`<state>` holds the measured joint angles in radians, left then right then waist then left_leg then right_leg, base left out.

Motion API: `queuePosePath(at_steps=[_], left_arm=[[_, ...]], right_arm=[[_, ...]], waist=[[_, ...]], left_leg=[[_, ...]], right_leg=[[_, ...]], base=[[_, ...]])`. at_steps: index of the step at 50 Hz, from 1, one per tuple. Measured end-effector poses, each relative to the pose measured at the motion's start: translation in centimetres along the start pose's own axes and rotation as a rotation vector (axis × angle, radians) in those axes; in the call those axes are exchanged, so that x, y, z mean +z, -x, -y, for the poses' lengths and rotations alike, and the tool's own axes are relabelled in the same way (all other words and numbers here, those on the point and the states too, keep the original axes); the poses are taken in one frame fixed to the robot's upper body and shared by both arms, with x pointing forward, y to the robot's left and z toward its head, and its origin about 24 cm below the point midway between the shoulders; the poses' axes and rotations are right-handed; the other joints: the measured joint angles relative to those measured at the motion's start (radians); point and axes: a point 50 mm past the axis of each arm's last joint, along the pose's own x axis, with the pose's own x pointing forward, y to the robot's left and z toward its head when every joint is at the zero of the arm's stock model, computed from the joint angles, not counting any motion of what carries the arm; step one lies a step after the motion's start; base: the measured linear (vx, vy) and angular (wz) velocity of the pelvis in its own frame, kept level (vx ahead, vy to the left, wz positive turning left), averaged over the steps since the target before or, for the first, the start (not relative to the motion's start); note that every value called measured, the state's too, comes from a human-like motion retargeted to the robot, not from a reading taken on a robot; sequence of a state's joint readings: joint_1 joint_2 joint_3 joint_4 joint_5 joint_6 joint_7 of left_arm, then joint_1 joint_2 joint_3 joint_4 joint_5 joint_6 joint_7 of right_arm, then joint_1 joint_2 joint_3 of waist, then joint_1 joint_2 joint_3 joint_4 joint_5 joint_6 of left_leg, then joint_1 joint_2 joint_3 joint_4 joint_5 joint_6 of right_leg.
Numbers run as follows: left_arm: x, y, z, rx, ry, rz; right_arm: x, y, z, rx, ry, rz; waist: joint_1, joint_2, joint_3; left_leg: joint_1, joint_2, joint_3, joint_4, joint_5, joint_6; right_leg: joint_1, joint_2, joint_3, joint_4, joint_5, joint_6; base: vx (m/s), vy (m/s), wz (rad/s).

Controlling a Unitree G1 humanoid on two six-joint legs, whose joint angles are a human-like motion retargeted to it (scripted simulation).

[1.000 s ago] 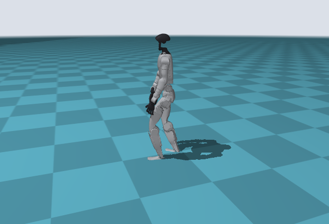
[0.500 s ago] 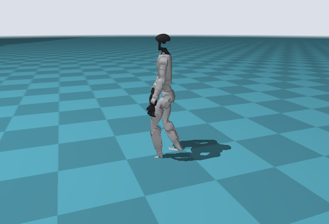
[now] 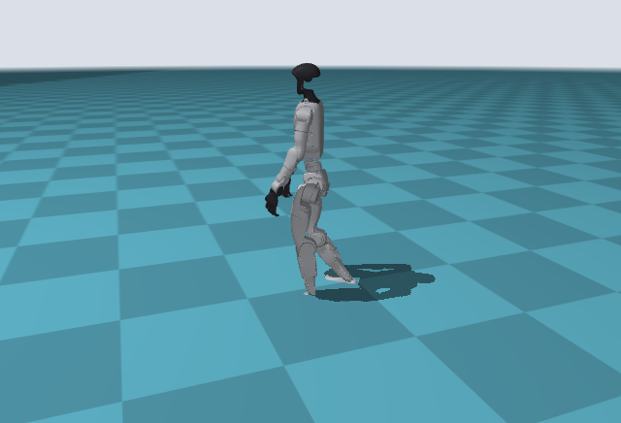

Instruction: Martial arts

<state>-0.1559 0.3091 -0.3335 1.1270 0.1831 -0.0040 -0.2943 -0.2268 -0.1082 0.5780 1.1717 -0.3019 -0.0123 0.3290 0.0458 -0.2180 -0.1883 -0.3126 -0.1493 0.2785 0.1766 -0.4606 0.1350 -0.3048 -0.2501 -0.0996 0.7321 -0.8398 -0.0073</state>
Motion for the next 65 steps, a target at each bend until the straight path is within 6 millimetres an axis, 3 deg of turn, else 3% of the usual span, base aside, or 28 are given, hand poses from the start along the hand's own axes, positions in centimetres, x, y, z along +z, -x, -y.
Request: queuePosePath(at_steps=[13,18,23,39,48,50,55,59,65], left_arm=[[0.4,-0.3,1.3,-0.066,-0.032,0.001],[0.4,-0.4,1.7,-0.089,-0.042,-0.012],[0.4,-0.6,2.3,-0.118,-0.058,-0.033],[-0.3,-0.7,3.1,-0.182,-0.1,-0.101],[-1.3,-0.5,2.9,-0.203,-0.131,-0.144],[-1.3,-0.4,2.3,-0.199,-0.138,-0.15],[-2.0,-0.3,2.6,-0.211,-0.143,-0.169],[-2.3,-0.1,2.2,-0.206,-0.139,-0.175],[-2.9,0.0,2.5,-0.212,-0.131,-0.186]], right_arm=[[0.7,0.2,1.0,-0.012,-0.005,0.021],[1.0,0.3,1.5,-0.023,-0.001,0.031],[1.2,0.5,1.9,-0.034,0.002,0.037],[1.1,0.5,1.7,0.001,0.035,0.027],[1.1,0.2,0.5,0.063,0.067,0.009],[1.5,0.2,0.7,0.072,0.079,0.012],[1.3,-0.1,-0.4,0.11,0.089,0.005],[1.6,-0.2,-0.7,0.127,0.097,0.014],[1.7,-0.4,-1.6,0.149,0.097,0.023]], waist=[[-0.013,-0.04,0.052],[-0.012,-0.045,0.072],[-0.024,-0.016,0.062],[-0.059,0.007,0.017],[-0.065,-0.013,0.028],[-0.051,0.017,0.05],[-0.047,-0.011,0.049],[-0.034,0.015,0.054],[-0.032,-0.002,0.053]], left_leg=[[0.173,-0.117,-0.006,-0.221,0.063,0.035],[0.194,-0.133,0.003,-0.226,0.048,0.042],[0.17,-0.113,-0.003,-0.23,0.055,0.041],[0.123,-0.097,-0.024,-0.228,0.051,0.036],[0.161,-0.117,-0.057,-0.227,0.046,0.039],[0.185,-0.077,-0.066,-0.215,0.024,0.038],[0.205,-0.104,-0.074,-0.224,0.036,0.04],[0.22,-0.067,-0.082,-0.215,0.02,0.039],[0.239,-0.08,-0.085,-0.221,0.026,0.041]], right_leg=[[-0.008,-0.121,0.008,0.154,-0.003,0.05],[-0.037,-0.171,-0.064,0.206,-0.007,0.053],[-0.116,-0.09,-0.023,0.176,-0.033,0.022],[-0.274,-0.045,-0.083,0.145,-0.033,-0.012],[-0.254,-0.033,-0.054,0.14,-0.022,-0.009],[-0.196,0.022,-0.071,0.078,0.0,-0.023],[-0.191,-0.004,-0.045,0.101,-0.014,-0.024],[-0.14,0.047,-0.058,0.035,0.003,-0.041],[-0.131,0.034,-0.042,0.045,-0.011,-0.041]], base=[[0.05,0.08,-0.05],[0.03,0.07,-0.12],[-0.01,0.07,0.08],[0.01,0.0,0.03],[0.03,-0.02,0.09],[0.07,-0.03,-0.13],[0.0,0.0,0.0],[0.03,-0.02,-0.07],[0.0,0.0,0.0]])
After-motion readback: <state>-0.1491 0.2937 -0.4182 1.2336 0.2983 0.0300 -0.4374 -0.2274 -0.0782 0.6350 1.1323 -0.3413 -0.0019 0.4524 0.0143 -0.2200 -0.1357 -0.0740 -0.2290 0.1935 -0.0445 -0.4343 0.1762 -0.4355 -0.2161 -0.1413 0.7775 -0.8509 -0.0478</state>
